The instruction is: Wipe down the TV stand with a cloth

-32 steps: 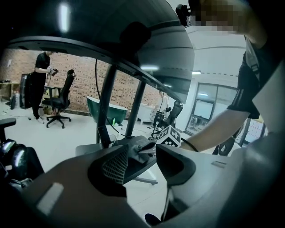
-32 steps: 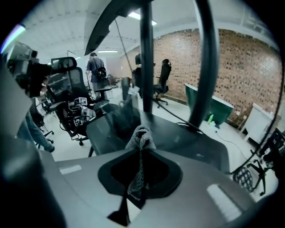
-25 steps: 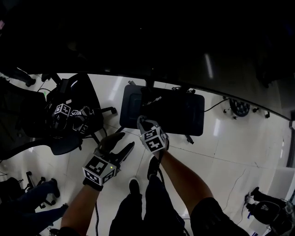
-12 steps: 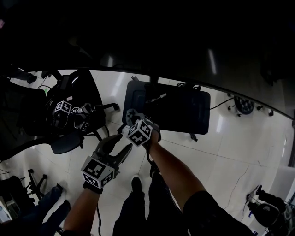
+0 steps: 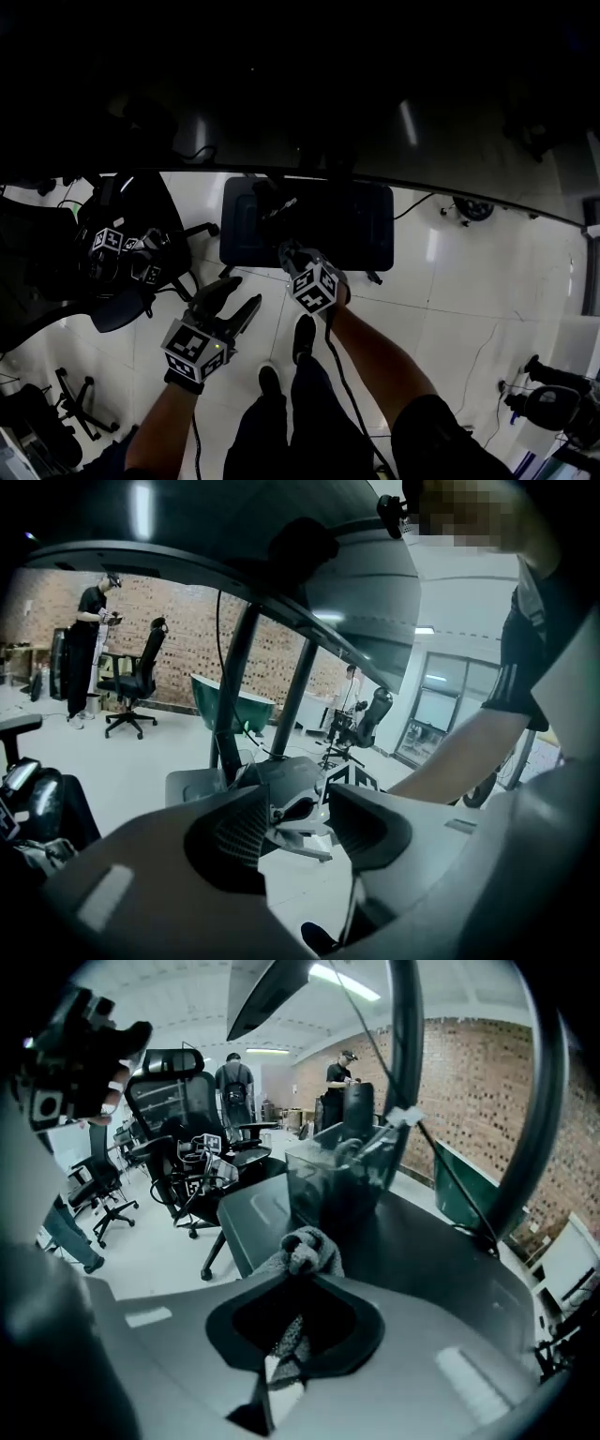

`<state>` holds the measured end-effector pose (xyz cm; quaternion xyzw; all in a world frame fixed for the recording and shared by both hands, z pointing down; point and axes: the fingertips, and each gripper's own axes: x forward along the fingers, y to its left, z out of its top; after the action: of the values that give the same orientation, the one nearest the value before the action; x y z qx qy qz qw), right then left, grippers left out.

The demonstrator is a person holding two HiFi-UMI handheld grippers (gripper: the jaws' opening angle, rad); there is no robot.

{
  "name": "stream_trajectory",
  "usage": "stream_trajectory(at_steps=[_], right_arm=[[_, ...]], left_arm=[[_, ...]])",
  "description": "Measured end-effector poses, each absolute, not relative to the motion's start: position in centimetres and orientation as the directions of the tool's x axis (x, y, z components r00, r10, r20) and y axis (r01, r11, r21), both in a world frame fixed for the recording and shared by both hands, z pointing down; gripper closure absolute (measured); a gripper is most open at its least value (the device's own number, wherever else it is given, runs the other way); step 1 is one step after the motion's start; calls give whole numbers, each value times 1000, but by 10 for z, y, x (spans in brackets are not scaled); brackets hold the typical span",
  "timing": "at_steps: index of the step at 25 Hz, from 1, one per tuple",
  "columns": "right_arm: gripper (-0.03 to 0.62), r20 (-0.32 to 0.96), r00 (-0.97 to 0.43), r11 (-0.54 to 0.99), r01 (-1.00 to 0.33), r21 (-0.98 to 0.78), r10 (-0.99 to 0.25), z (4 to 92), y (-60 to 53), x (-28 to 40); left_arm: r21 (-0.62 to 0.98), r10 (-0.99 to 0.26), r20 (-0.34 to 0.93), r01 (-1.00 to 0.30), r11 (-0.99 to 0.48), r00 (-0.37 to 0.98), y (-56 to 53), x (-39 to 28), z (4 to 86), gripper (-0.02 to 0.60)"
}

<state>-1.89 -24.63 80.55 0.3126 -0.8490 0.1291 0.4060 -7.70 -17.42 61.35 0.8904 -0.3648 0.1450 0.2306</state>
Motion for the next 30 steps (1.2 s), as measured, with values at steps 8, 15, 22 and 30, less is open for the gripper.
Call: stream_trajectory(at_steps=[8,15,22,30], right_arm=[[568,808,-322,653,-751,100,-494,799,-248,121],[568,828,-190,545,-824,158,-527,799,-251,217],[566,820,-158,454,-881,134,-550,786,-253,246],[566,645,-294,378,-926,-8,-706,682,-211,216]], left_arm=[[313,-525,419,-661,-682,741,-180,-32,611,362],[315,-494,421,-634,-707,761,-184,-13,610,362],[295,-501,407,-629,-719,764,-184,-14,600,362],[268,-533,372,-637,-723,760,-167,-42,560,362]])
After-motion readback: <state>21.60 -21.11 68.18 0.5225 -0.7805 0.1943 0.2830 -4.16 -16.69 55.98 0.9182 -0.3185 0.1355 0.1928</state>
